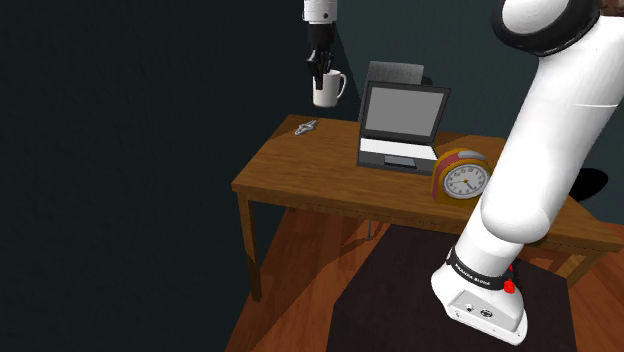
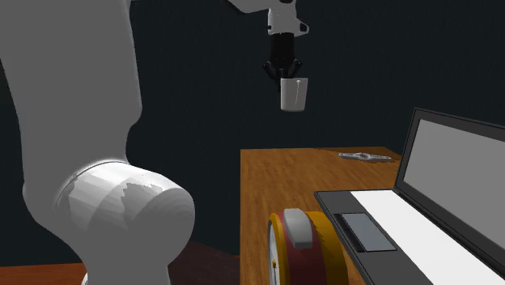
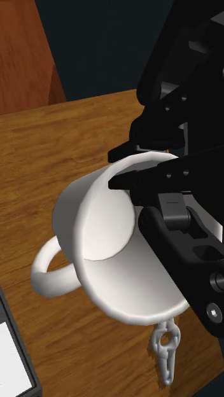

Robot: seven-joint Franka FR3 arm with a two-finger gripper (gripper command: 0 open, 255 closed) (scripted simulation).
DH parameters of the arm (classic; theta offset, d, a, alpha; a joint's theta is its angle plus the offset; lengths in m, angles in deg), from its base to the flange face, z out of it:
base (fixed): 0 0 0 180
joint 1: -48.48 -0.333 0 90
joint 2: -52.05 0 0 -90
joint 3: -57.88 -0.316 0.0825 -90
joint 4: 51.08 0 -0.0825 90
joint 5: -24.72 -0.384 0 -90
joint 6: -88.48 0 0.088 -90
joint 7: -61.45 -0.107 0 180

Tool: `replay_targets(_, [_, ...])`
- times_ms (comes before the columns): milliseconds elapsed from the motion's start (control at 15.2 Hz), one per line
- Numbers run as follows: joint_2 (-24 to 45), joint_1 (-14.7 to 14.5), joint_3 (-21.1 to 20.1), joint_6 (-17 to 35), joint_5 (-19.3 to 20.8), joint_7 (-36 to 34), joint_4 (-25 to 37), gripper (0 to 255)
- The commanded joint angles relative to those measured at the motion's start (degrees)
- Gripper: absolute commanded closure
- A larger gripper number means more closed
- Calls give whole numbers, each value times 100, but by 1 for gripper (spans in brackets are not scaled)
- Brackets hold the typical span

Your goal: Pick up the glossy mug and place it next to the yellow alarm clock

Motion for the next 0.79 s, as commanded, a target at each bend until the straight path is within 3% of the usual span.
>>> replay_targets(0, [-433,79,72,89,26,150,-510,255])
replay_targets(726, [-2522,459,522,234,348,889,-2675,255])
